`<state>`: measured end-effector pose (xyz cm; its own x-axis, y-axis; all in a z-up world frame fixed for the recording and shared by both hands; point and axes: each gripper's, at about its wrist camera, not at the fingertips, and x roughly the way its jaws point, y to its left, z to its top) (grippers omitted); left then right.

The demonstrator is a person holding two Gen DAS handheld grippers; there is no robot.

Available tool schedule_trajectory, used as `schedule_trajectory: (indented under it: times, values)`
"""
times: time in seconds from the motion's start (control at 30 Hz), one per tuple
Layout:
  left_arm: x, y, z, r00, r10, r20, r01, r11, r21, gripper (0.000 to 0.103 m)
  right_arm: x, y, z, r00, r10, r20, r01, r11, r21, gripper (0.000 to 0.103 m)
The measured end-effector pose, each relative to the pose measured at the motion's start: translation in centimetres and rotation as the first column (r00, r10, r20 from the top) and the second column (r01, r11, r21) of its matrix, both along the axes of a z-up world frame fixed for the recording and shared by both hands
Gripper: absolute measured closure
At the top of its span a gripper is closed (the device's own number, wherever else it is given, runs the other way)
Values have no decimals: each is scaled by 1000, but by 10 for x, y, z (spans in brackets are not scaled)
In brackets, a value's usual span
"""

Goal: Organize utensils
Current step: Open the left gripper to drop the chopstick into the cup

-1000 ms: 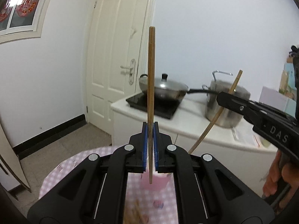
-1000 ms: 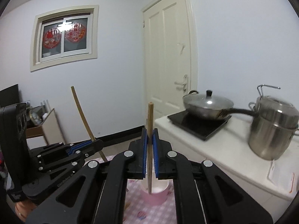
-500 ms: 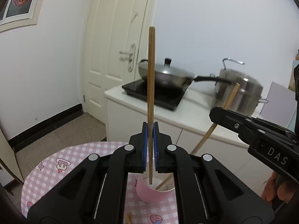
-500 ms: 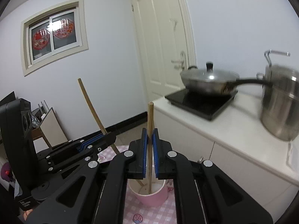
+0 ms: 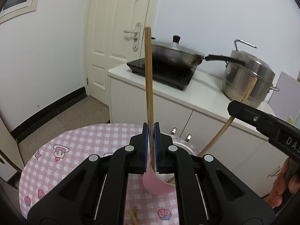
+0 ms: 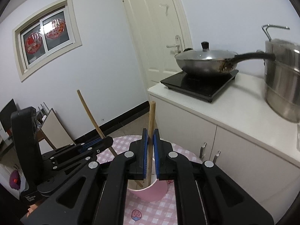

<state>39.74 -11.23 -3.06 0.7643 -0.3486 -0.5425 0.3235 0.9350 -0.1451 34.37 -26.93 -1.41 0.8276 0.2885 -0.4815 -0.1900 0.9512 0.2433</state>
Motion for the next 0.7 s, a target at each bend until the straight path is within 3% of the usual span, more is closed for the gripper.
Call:
schedule_trajectory:
  times: [0.13,0.17,0.23,0.27,0.3,0.4,0.7]
  values:
    - [0,-2,-1,1000,-14,-28,14,1000,18,96,1,-4,-2,1000,-11,-14,11,1000,10,95]
    - [-1,-3,-1,999,-15,-32,16,1000,19,92,0,-5,-1,1000,-10,-16,11,1000,16,94]
    - [-4,-1,2,1000,-7,-25,8,1000,15,60,-1,-7,-1,1000,-10,-20,11,1000,29,85]
    - [-6,1,4,1000,0,-13,0,1000,7,36,-2,-8,0,1000,-14,-21,15,999,29,81]
    - [-11,4,8,1000,12,15,-11,1000,-10,35,-4,-8,1,1000,-22,-18,22,999,25,74]
    - [-16,6,13,1000,6,14,-6,1000,1,35,-7,-10,3,1000,-27,-14,28,999,23,69]
    - [-40,26,19,1000,27,5,-27,999,46,35,-26,-13,5,999,-41,-30,42,999,28,64]
